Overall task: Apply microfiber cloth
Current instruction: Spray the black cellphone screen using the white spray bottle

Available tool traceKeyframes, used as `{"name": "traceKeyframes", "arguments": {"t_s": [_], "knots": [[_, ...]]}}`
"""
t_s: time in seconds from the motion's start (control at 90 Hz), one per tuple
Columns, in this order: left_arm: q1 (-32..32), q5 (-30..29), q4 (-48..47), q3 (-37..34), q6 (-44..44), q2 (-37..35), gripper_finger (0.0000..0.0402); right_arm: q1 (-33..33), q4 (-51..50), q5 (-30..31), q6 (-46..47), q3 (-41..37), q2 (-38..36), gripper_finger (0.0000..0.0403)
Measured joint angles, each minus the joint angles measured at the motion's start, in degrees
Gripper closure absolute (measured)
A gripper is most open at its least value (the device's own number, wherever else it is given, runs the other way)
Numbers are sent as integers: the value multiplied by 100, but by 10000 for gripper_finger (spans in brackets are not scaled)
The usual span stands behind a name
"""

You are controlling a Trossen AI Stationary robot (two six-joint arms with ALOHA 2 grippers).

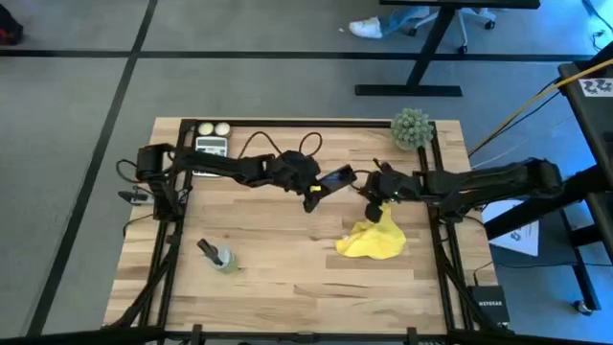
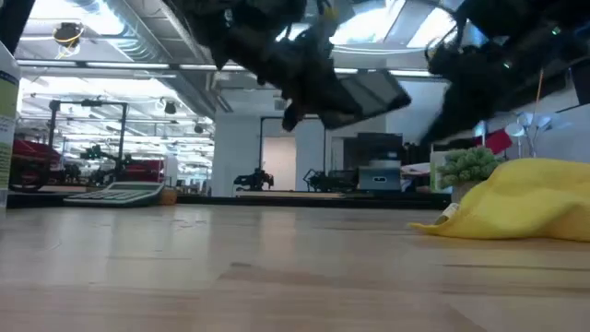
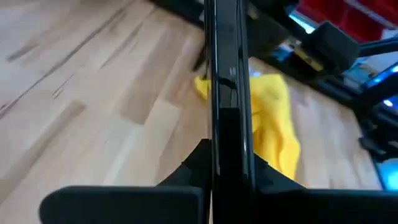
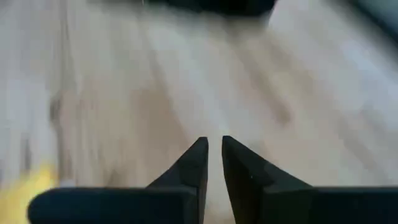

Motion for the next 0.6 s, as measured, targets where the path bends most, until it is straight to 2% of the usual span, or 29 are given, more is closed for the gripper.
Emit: {"name": "traceKeyframes", "arguments": {"t_s": [0.133,0.378,0.478,0.6], "knots": [[-106,-45,-9,-13,-9,34,393,-67,823,126,-388,170,81,370],[-240,-228,22,-2,103,56,394,-93,1332,306,-949,845,231,370],[-258,-314,6,-4,134,65,394,-91,1107,285,-1122,1034,389,370],[-252,-353,-51,-7,168,54,394,-91,226,251,-1434,1470,323,370]]}}
